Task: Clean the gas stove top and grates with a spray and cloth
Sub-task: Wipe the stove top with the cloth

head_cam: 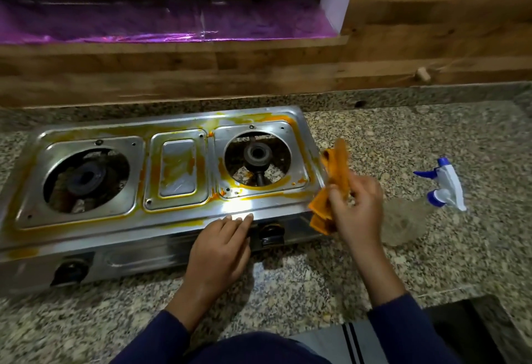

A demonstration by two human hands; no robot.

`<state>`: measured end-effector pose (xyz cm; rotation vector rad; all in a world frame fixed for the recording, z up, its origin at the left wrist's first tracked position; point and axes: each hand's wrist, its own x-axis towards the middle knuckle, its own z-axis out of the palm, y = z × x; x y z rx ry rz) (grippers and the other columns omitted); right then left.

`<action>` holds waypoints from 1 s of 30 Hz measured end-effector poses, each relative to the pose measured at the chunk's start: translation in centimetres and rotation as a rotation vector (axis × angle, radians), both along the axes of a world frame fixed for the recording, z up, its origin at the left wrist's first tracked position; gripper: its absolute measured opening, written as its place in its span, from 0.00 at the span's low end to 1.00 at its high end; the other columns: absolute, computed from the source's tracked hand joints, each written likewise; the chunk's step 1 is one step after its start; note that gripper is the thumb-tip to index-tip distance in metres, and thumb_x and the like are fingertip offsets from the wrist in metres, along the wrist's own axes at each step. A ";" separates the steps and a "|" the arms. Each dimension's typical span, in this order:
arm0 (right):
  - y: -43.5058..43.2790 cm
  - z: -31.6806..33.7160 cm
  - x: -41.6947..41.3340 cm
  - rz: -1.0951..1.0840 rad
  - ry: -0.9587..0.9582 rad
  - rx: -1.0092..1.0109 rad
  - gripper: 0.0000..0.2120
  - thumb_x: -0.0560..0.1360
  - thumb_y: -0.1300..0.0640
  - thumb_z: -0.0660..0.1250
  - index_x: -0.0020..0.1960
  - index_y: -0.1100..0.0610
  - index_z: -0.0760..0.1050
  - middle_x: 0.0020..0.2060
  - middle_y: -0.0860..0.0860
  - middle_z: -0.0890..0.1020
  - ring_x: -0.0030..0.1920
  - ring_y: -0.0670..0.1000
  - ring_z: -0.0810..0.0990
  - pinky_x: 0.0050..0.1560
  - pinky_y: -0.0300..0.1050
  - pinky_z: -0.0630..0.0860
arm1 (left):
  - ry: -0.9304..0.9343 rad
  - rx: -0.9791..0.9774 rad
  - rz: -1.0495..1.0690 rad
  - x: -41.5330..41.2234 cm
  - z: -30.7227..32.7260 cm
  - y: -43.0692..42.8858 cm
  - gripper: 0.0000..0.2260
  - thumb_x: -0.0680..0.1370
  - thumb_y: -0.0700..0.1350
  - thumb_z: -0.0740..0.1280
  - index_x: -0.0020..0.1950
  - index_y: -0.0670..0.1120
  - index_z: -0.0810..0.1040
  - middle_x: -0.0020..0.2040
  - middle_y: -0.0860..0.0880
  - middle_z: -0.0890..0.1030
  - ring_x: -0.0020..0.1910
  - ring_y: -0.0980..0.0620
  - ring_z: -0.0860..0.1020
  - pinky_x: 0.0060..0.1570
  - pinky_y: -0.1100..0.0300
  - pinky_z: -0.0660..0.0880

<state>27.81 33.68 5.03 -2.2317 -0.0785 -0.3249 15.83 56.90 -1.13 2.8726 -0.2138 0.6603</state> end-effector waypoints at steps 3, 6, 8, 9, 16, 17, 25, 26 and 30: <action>2.8 -2.3 1.7 0.271 0.104 -0.483 0.31 0.81 0.40 0.54 0.80 0.53 0.53 0.77 0.54 0.58 0.78 0.54 0.53 0.75 0.56 0.54 | -0.010 0.014 0.012 0.3 0.2 -0.2 0.18 0.76 0.45 0.67 0.64 0.40 0.80 0.50 0.44 0.82 0.47 0.43 0.79 0.46 0.52 0.74; 5.2 -4.0 1.9 0.409 0.087 -0.714 0.32 0.81 0.41 0.39 0.81 0.54 0.45 0.80 0.54 0.49 0.80 0.53 0.44 0.78 0.58 0.40 | -0.024 -0.011 0.021 0.3 0.6 -0.3 0.16 0.77 0.45 0.65 0.62 0.41 0.82 0.50 0.45 0.83 0.46 0.44 0.80 0.44 0.54 0.75; 6.3 -3.9 1.2 0.463 0.096 -0.736 0.34 0.79 0.41 0.35 0.81 0.54 0.47 0.80 0.54 0.51 0.80 0.52 0.45 0.78 0.57 0.41 | -0.035 -0.054 0.020 0.1 0.6 -0.1 0.15 0.77 0.44 0.65 0.60 0.41 0.83 0.51 0.46 0.84 0.48 0.44 0.81 0.46 0.55 0.76; 6.9 -3.8 0.8 0.507 0.095 -0.739 0.34 0.79 0.41 0.35 0.81 0.54 0.47 0.80 0.53 0.52 0.80 0.52 0.45 0.79 0.56 0.41 | -0.040 -0.084 0.018 0.0 0.6 0.1 0.14 0.77 0.44 0.66 0.60 0.42 0.83 0.51 0.46 0.84 0.49 0.44 0.81 0.47 0.54 0.77; 13.0 -3.4 1.3 0.820 0.017 -0.736 0.28 0.83 0.46 0.49 0.80 0.56 0.52 0.80 0.53 0.57 0.80 0.51 0.51 0.78 0.52 0.41 | -0.029 -0.188 0.066 -0.1 0.2 0.9 0.14 0.74 0.43 0.64 0.55 0.42 0.84 0.49 0.46 0.84 0.45 0.46 0.81 0.44 0.55 0.77; 12.9 -3.2 1.6 0.851 0.007 -0.734 0.28 0.84 0.47 0.50 0.80 0.56 0.52 0.80 0.52 0.56 0.80 0.51 0.51 0.77 0.51 0.40 | -0.031 -0.183 0.062 0.0 0.2 1.0 0.13 0.75 0.43 0.64 0.55 0.43 0.84 0.48 0.46 0.83 0.44 0.45 0.81 0.43 0.55 0.77; 4.9 -4.4 1.1 0.411 0.080 -0.700 0.31 0.81 0.43 0.43 0.80 0.56 0.52 0.79 0.53 0.53 0.80 0.52 0.48 0.77 0.51 0.38 | -0.081 -0.096 0.085 1.3 1.1 -0.2 0.11 0.74 0.44 0.66 0.52 0.43 0.85 0.47 0.47 0.84 0.38 0.45 0.80 0.32 0.52 0.77; 4.3 -4.4 1.8 0.356 0.123 -0.718 0.32 0.80 0.43 0.41 0.80 0.56 0.50 0.80 0.54 0.51 0.80 0.52 0.46 0.77 0.52 0.39 | -0.084 -0.090 0.094 1.5 1.1 -0.6 0.10 0.74 0.44 0.67 0.52 0.43 0.85 0.48 0.46 0.84 0.38 0.45 0.80 0.32 0.52 0.77; 5.1 -3.9 5.6 0.297 0.213 -0.756 0.30 0.83 0.45 0.42 0.81 0.56 0.43 0.80 0.55 0.45 0.80 0.53 0.41 0.77 0.55 0.39 | -0.090 -0.053 0.112 2.1 0.9 -0.9 0.07 0.75 0.44 0.66 0.45 0.44 0.83 0.41 0.47 0.81 0.36 0.45 0.77 0.30 0.50 0.74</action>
